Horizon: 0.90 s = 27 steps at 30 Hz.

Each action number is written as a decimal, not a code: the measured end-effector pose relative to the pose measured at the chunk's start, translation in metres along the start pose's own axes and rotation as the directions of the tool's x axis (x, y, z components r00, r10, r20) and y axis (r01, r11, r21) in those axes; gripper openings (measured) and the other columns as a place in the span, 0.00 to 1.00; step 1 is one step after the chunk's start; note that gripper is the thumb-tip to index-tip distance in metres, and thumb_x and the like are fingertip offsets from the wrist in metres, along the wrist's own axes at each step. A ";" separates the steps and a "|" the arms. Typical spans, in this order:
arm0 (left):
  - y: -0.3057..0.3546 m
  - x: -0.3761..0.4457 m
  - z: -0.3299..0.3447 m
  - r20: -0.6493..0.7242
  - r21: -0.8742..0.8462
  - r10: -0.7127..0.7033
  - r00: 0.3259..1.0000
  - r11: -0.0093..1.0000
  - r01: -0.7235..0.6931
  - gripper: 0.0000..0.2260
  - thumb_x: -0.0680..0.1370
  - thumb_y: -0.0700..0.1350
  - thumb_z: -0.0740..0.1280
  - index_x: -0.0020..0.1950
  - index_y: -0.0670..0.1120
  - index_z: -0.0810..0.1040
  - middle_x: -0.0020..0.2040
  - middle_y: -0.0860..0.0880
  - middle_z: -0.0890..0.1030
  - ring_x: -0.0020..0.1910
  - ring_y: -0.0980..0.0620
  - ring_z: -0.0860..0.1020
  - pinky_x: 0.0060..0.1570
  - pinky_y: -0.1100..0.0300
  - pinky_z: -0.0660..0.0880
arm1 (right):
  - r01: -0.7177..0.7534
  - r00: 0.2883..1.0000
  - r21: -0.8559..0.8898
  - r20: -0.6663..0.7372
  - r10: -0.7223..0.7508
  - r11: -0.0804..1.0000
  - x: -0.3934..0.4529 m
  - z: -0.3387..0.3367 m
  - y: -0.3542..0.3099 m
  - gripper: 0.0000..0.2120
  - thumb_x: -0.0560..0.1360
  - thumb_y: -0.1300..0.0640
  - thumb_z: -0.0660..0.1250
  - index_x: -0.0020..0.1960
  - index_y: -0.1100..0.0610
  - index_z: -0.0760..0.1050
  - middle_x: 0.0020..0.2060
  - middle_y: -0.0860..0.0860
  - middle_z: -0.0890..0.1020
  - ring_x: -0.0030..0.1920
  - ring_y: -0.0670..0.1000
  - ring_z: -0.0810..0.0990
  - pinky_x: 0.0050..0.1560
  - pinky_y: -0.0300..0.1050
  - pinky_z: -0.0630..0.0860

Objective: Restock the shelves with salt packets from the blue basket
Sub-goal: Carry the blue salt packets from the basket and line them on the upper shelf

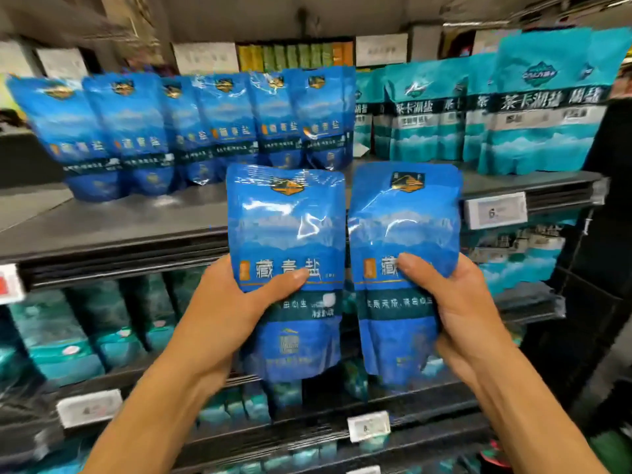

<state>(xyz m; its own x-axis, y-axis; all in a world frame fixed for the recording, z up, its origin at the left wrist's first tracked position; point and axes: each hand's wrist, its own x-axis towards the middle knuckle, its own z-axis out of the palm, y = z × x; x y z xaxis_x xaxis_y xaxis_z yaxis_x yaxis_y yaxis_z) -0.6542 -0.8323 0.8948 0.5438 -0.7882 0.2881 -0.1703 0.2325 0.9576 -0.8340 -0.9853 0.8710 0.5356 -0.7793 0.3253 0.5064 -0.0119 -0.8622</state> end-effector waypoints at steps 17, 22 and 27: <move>0.078 0.196 -0.130 -0.261 0.054 -0.047 0.964 0.997 0.064 0.17 0.78 0.37 0.71 0.67 0.41 0.79 0.60 0.42 0.84 0.54 0.44 0.83 0.50 0.48 0.83 | -0.059 0.981 -0.108 0.179 0.078 0.992 0.224 0.160 -0.019 0.25 0.70 0.62 0.78 0.64 0.67 0.78 0.49 0.58 0.87 0.44 0.53 0.86 0.45 0.52 0.84; 0.052 0.238 -0.147 -0.275 0.034 -0.113 0.955 0.991 0.127 0.17 0.79 0.39 0.71 0.68 0.38 0.78 0.63 0.39 0.82 0.55 0.44 0.81 0.60 0.45 0.79 | -0.175 0.961 -0.137 0.189 0.200 0.975 0.272 0.182 0.016 0.30 0.71 0.64 0.77 0.68 0.68 0.70 0.56 0.64 0.84 0.52 0.59 0.83 0.59 0.66 0.79; 0.039 0.254 -0.162 -0.212 0.097 -0.080 0.974 0.990 0.103 0.12 0.78 0.39 0.71 0.62 0.41 0.82 0.57 0.43 0.86 0.52 0.47 0.84 0.46 0.54 0.83 | -0.093 0.953 -0.246 0.261 0.158 0.965 0.301 0.182 0.033 0.09 0.70 0.67 0.77 0.45 0.59 0.79 0.41 0.53 0.87 0.44 0.53 0.84 0.53 0.53 0.80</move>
<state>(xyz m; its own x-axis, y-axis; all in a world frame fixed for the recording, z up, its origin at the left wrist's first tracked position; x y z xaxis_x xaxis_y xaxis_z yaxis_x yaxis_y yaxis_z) -0.3897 -0.9307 1.0068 0.7178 -0.6652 0.2057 -0.1929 0.0939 0.9767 -0.5327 -1.1063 1.0112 0.7661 -0.5809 0.2750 0.2729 -0.0933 -0.9575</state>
